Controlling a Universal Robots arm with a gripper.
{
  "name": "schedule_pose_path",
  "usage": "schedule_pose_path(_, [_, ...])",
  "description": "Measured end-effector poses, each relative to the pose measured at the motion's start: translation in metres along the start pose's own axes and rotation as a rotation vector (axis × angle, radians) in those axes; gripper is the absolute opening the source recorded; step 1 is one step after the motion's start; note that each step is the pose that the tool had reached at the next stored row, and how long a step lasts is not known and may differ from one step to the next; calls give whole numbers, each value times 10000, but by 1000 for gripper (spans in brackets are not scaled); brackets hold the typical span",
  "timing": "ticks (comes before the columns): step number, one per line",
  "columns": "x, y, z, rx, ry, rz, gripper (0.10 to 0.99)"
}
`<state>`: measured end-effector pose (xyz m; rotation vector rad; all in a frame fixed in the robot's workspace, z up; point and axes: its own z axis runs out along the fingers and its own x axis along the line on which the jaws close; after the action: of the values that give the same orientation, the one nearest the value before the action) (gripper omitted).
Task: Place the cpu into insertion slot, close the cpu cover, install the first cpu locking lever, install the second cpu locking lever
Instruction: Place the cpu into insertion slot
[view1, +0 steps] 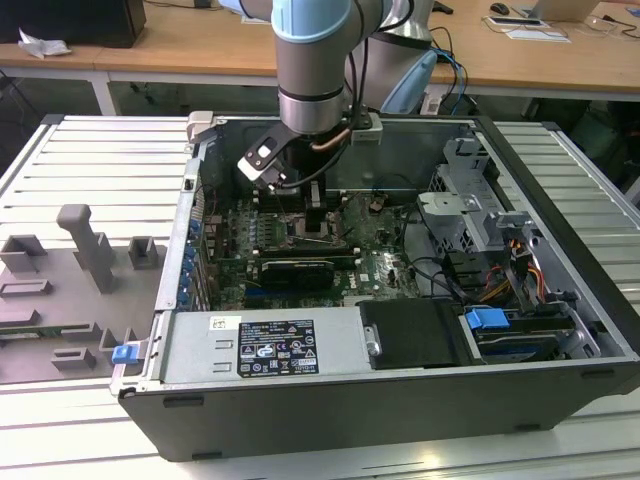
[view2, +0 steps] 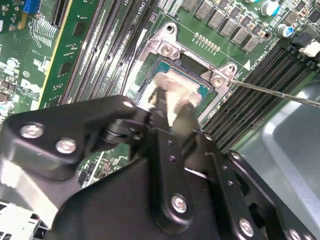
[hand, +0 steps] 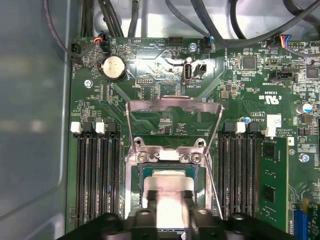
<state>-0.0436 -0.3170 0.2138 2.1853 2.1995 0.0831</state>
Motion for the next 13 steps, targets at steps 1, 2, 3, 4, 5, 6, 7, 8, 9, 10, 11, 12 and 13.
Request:
schedule_pose_path(1, [-1, 1, -11, 5, -11, 1, 290])
schedule_pose_path(2, [-1, 2, -17, 5, -11, 0, 227])
schedule_pose_path(3, [0, 3, -24, 5, -12, 0, 106])
schedule_pose_path(4, [0, 4, -28, 3, -9, 0, 106])
schedule_pose_path(5, [0, 4, -31, 5, -12, 0, 106])
schedule_pose_path(6, [0, 4, -32, 5, -11, 0, 106])
schedule_pose_path(7, [0, 4, -34, 6, -12, 0, 106])
schedule_pose_path(8, [0, 4, -35, 6, -12, -1, 106])
schedule_pose_path(9, [0, 4, -36, 5, -11, 0, 106])
schedule_pose_path(10, [0, 4, -37, 5, -11, -1, 106])
schedule_pose_path(11, [0, 4, -38, 6, -12, -1, 106])
schedule_pose_path(12, [0, 4, -38, 5, -11, 0, 106])
schedule_pose_path(13, [0, 4, -39, 5, -11, -1, 106])
